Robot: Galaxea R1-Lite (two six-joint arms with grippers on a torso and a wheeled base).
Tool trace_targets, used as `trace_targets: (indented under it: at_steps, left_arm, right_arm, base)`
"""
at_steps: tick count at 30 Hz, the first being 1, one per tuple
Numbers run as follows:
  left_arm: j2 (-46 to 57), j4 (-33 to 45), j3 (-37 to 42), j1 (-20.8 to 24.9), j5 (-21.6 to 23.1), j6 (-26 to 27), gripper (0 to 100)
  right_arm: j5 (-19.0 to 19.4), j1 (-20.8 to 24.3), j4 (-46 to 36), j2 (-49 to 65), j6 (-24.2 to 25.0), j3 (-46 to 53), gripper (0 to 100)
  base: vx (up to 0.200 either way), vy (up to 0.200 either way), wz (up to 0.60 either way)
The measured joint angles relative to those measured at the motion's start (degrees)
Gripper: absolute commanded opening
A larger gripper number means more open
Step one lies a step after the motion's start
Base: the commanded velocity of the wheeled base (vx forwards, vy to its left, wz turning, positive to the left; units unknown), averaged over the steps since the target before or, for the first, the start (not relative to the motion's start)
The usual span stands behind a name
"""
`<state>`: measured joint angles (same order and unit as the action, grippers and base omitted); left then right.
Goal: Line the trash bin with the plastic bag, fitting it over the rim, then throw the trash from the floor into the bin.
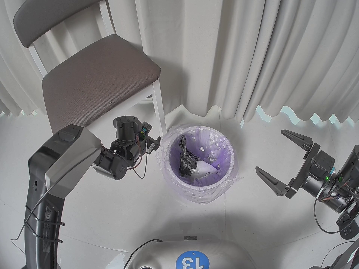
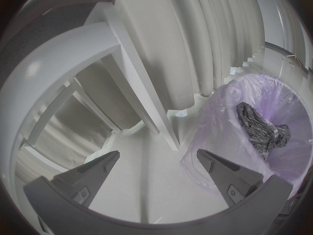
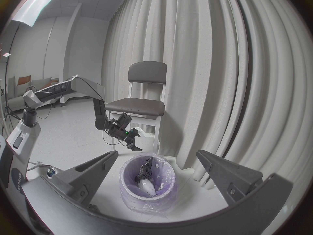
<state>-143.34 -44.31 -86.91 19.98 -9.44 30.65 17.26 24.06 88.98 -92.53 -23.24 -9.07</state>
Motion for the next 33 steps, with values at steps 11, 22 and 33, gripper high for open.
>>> trace_targets:
  at_steps: [11,22,33]
  left_arm:
    - [-6.4,7.7,-11.5,1.4,0.1,0.0,100]
    - [-11.9,19.5,-23.7,2.0,-0.2,0.4,100]
    - [-11.8,19.3,-20.7,2.0,-0.4,0.4,100]
  right_arm:
    - [3.9,-2.3,0.0,0.5,-0.3,0.3,100]
    - [4.1,-3.6,0.0,1.2,-0.4,0.4,100]
    - [4.2,-4.0,0.0,1.7,-0.5,0.5,100]
  base:
    - [0.0,0.0,0.0]
    - [0.0,0.0,0.0]
    - [0.0,0.0,0.0]
